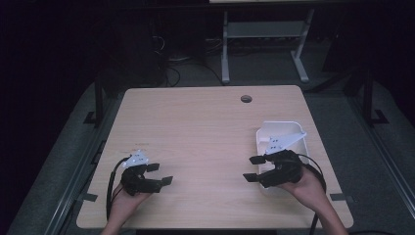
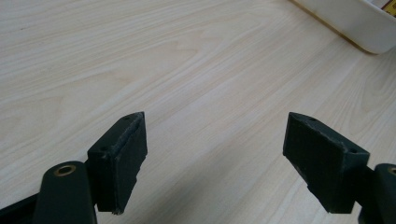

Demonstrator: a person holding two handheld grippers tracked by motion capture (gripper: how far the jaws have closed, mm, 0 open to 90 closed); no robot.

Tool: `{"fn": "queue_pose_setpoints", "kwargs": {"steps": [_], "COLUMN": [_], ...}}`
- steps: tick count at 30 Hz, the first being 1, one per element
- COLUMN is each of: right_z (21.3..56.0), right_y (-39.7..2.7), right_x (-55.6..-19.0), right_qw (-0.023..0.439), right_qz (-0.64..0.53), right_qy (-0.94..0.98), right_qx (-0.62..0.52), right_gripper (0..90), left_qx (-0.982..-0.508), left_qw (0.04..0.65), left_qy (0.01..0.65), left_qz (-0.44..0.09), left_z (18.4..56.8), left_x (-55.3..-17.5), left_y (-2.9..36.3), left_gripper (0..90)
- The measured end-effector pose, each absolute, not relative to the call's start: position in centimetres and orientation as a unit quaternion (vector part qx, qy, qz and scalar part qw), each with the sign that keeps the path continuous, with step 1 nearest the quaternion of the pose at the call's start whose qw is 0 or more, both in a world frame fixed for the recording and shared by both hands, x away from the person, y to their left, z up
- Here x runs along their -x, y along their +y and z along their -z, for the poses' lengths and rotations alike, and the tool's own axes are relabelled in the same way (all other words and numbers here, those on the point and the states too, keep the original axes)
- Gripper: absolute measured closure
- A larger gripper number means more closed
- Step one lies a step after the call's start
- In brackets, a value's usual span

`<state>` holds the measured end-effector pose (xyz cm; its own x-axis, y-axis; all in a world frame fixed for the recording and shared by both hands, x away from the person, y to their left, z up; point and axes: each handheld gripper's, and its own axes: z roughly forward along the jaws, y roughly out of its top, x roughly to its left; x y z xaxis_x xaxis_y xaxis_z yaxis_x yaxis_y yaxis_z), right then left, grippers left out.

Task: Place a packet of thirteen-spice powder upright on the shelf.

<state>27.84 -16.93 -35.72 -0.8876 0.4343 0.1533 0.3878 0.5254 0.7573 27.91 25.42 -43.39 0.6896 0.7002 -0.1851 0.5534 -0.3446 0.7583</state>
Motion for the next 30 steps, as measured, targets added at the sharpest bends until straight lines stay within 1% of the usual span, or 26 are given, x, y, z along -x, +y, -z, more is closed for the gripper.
{"fn": "queue_pose_setpoints", "kwargs": {"steps": [17, 30], "right_z": [35.6, 36.3], "right_y": [-14.0, -11.1], "right_x": [-27.7, -27.5], "right_qw": [0.021, 0.003], "right_qz": [-0.431, -0.424], "right_qy": [0.872, 0.880], "right_qx": [-0.230, -0.213], "right_gripper": [37.3, 36.8], "left_qx": [-0.817, -0.818], "left_qw": [0.423, 0.421], "left_qy": [0.382, 0.381], "left_qz": [-0.085, -0.084], "left_z": [43.4, 43.4], "left_x": [-27.9, -27.9], "left_y": [25.4, 25.4], "left_gripper": [21.4, 21.4]}}
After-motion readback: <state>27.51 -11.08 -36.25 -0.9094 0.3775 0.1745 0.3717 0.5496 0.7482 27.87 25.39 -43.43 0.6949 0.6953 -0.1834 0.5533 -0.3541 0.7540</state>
